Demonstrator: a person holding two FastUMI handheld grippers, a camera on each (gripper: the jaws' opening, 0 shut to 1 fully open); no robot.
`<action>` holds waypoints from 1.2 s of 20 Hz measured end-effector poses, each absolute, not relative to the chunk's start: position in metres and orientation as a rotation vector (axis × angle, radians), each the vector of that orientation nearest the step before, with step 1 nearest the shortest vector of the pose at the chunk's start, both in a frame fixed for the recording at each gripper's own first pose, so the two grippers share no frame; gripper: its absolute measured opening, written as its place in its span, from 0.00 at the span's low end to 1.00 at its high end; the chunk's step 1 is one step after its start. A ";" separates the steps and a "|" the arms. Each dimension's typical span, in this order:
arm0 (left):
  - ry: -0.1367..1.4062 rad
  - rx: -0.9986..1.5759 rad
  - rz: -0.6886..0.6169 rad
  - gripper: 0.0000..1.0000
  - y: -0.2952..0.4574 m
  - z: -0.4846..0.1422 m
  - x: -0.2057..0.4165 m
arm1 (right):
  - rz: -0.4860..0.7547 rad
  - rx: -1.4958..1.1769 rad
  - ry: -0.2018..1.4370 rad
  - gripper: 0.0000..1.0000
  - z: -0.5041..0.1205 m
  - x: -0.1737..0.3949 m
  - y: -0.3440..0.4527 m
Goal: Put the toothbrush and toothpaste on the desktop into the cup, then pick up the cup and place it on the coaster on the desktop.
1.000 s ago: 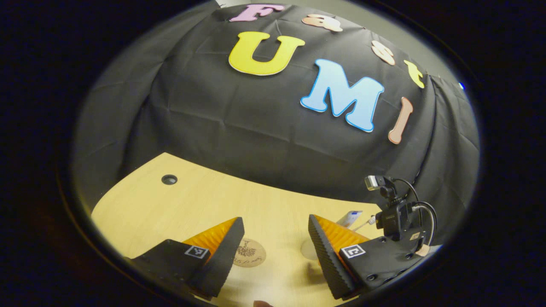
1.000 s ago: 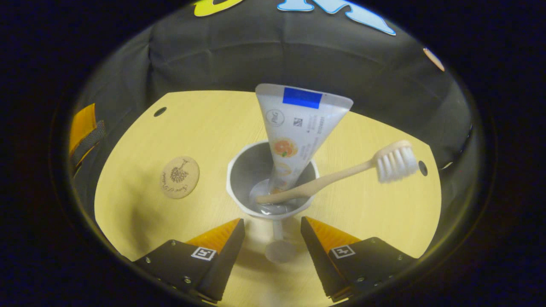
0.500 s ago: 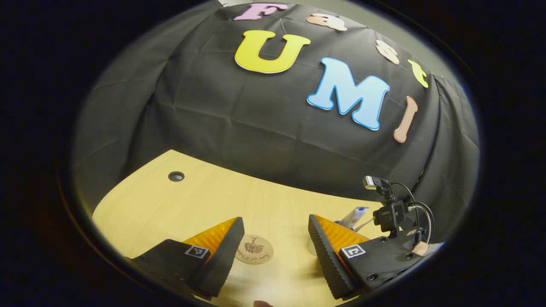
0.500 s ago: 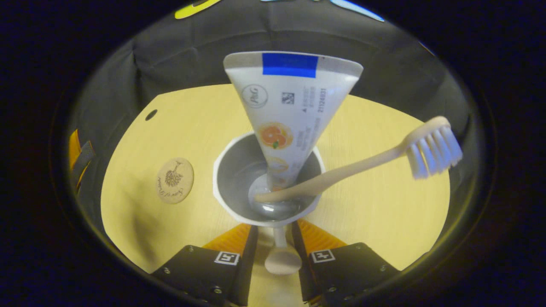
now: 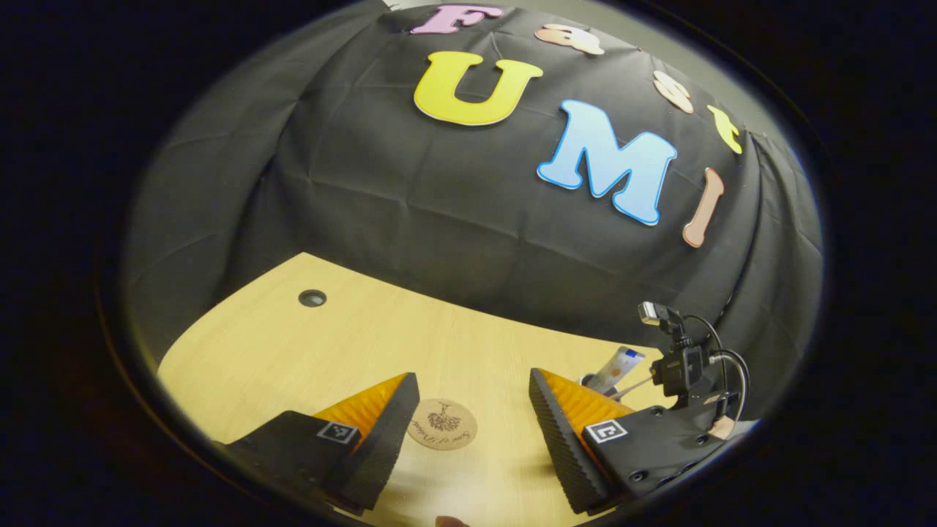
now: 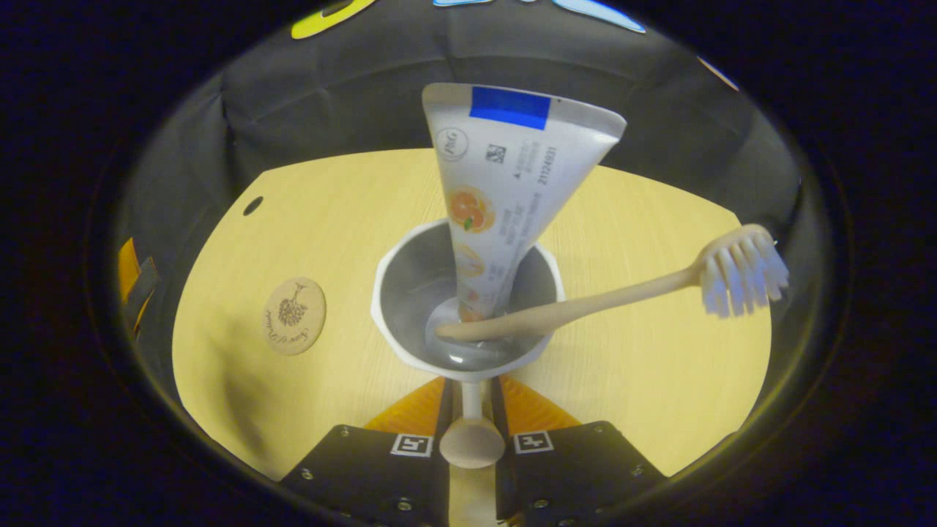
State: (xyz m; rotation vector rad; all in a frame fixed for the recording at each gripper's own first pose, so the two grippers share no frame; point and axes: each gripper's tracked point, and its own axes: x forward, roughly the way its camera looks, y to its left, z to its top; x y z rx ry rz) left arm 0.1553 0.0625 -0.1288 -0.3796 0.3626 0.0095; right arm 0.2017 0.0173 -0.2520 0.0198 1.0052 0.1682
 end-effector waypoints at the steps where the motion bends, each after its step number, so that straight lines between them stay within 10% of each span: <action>1: 0.362 -0.378 0.013 0.96 0.065 -0.130 0.154 | 0.168 0.021 1.002 0.25 -0.251 0.201 0.018; 24: 0.326 -0.412 0.202 0.94 0.175 -0.123 0.075 | 0.405 -0.103 0.918 0.19 -0.223 0.192 0.167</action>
